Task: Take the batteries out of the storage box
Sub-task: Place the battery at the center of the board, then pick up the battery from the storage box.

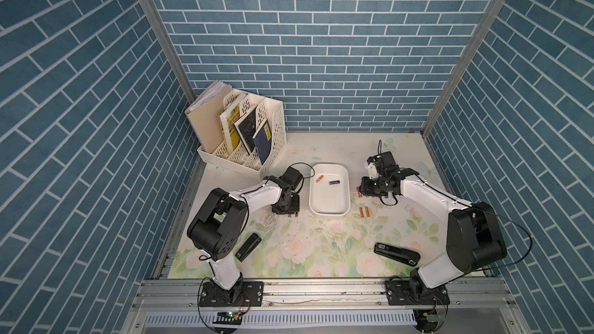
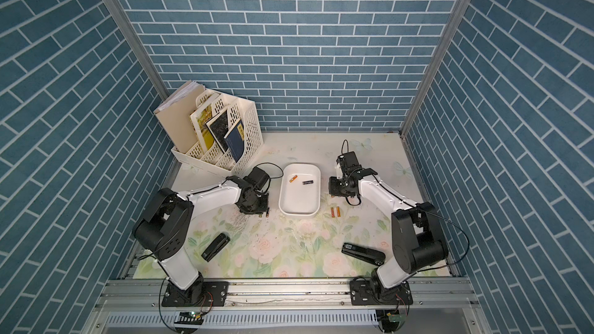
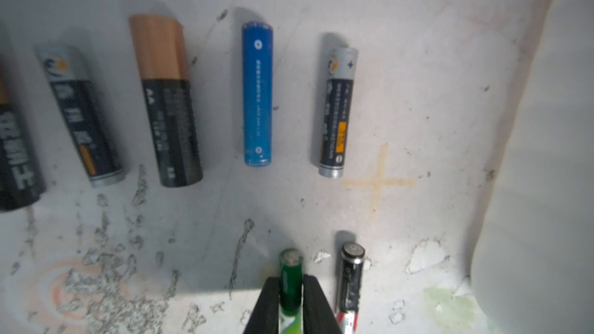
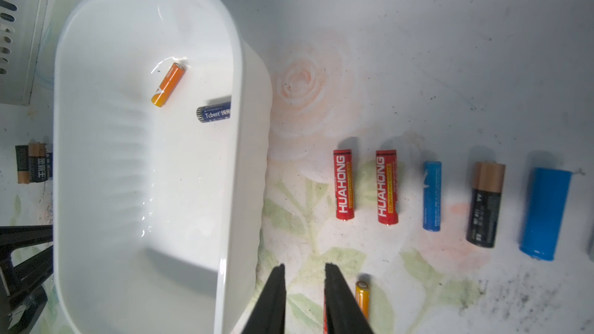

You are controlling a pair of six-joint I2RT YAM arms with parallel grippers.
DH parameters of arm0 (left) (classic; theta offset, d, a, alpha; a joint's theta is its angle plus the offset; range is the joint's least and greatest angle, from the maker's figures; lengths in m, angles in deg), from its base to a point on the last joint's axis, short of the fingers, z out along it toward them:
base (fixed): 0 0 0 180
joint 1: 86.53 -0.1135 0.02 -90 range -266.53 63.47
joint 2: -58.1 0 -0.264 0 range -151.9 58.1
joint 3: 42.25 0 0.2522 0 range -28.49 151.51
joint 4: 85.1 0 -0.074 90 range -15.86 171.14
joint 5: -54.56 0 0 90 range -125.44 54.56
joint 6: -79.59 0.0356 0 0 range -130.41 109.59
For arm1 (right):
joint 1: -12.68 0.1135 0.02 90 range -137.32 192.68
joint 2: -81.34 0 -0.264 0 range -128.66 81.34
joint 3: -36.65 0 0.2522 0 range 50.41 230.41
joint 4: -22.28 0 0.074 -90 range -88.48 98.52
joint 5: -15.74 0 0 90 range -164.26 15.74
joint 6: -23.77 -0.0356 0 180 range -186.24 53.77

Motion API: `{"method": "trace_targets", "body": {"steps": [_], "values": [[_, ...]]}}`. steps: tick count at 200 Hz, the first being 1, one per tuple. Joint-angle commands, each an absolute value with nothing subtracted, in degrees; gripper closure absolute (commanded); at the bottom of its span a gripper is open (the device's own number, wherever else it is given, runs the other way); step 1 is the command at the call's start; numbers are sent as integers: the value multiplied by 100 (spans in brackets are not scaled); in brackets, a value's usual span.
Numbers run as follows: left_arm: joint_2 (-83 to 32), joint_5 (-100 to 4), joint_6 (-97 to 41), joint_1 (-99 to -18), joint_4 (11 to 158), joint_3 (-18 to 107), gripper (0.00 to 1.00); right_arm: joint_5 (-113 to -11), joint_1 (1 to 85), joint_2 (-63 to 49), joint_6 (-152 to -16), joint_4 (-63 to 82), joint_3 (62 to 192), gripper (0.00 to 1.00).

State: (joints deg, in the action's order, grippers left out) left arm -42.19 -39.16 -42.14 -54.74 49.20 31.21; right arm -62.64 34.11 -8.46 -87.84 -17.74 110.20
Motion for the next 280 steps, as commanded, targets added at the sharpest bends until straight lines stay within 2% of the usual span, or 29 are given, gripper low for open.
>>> {"method": "trace_targets", "body": {"steps": [1, 79, 142, 206, 245, 280], "values": [[-4344, -3921, -4223, -5484, 4907, 3035, 78, -6257, 3428, -881, -8636, -1926, 11049, 75], [-4130, -3851, -4249, -5483, 4777, 3148, 70, -6285, 3452, -866, -8597, -2059, 11212, 74], [-3911, -3750, -4223, -5486, 4512, 3504, 67, -6701, 3876, -1052, -8135, -2724, 12118, 73], [-3762, -3813, -4207, -5502, 4606, 3390, 65, -6909, 4572, -2410, -6887, -3064, 13605, 65], [-3772, -3878, -4156, -5544, 4636, 3485, 64, -6960, 4729, -3242, -6371, -3265, 14391, 56], [-3829, -3937, -4078, -5611, 4638, 3556, 65, -7227, 4781, -3828, -5981, -3322, 14760, 52]]}}
